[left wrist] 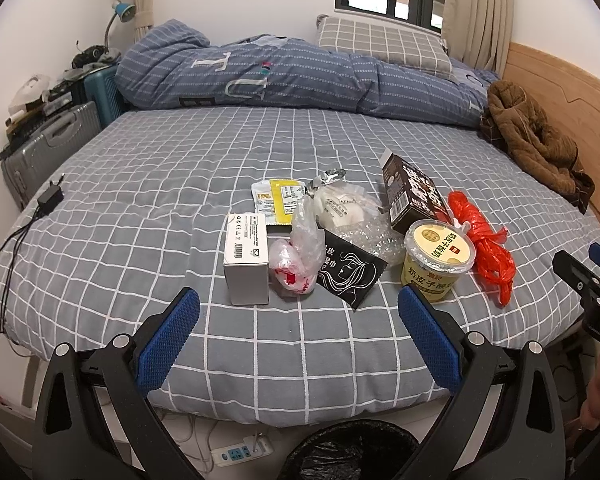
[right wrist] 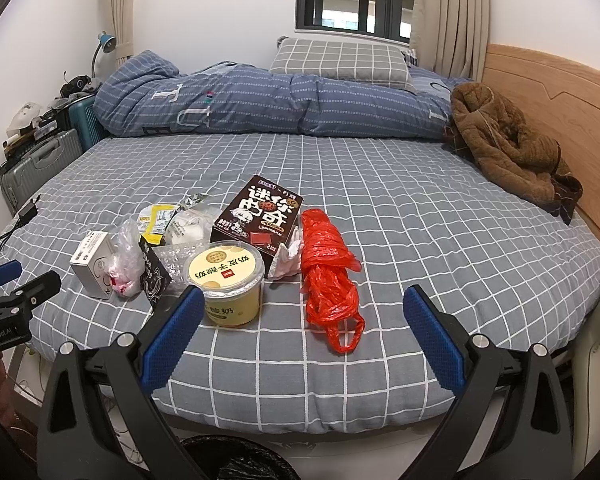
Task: Collect trash
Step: 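Grasp the white box with the left tool while the right tool grasps the yellow-lidded cup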
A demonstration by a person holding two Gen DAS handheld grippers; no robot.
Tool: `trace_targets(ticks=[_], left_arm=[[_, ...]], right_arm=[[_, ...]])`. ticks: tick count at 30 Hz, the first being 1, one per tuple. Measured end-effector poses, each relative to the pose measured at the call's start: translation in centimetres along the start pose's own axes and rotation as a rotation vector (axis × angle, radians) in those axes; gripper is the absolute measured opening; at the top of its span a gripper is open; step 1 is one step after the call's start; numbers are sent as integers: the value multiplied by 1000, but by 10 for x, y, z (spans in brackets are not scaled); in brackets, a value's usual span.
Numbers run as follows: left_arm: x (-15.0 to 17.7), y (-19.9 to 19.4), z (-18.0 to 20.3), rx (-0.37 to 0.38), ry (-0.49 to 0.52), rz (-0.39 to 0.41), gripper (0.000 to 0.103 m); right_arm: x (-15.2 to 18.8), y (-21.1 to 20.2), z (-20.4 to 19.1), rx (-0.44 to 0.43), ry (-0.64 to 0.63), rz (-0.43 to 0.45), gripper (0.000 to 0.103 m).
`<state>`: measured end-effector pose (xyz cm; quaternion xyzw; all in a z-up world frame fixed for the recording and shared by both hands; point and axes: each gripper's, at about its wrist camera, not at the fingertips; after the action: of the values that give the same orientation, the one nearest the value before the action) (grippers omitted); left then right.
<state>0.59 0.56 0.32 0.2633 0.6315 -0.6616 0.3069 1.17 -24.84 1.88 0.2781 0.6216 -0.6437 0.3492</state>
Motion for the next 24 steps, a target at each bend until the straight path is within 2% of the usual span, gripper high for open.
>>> trace_targets(ticks=[9,19,24], left_arm=[[-3,15,-9,-34,9,-17,97],[-14,82,-45,-112,-4,-105,97],[-19,114,-59,-112,-28,-151,95]], right_arm=[[0,9,-7,-13,-17,-11,95],[-3,65,-51,-57,-88,-79,95],[0,93,-70,-71,-118,-114,95]])
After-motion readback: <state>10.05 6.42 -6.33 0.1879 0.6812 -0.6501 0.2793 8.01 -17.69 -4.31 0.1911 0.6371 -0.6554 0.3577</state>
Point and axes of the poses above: each gripper's, at about its wrist camera, not at the fingertips, and y roughly the way its jaws point, z to its right, x to its underside, and after that the axes turned 3 degrees about -y, right-handed
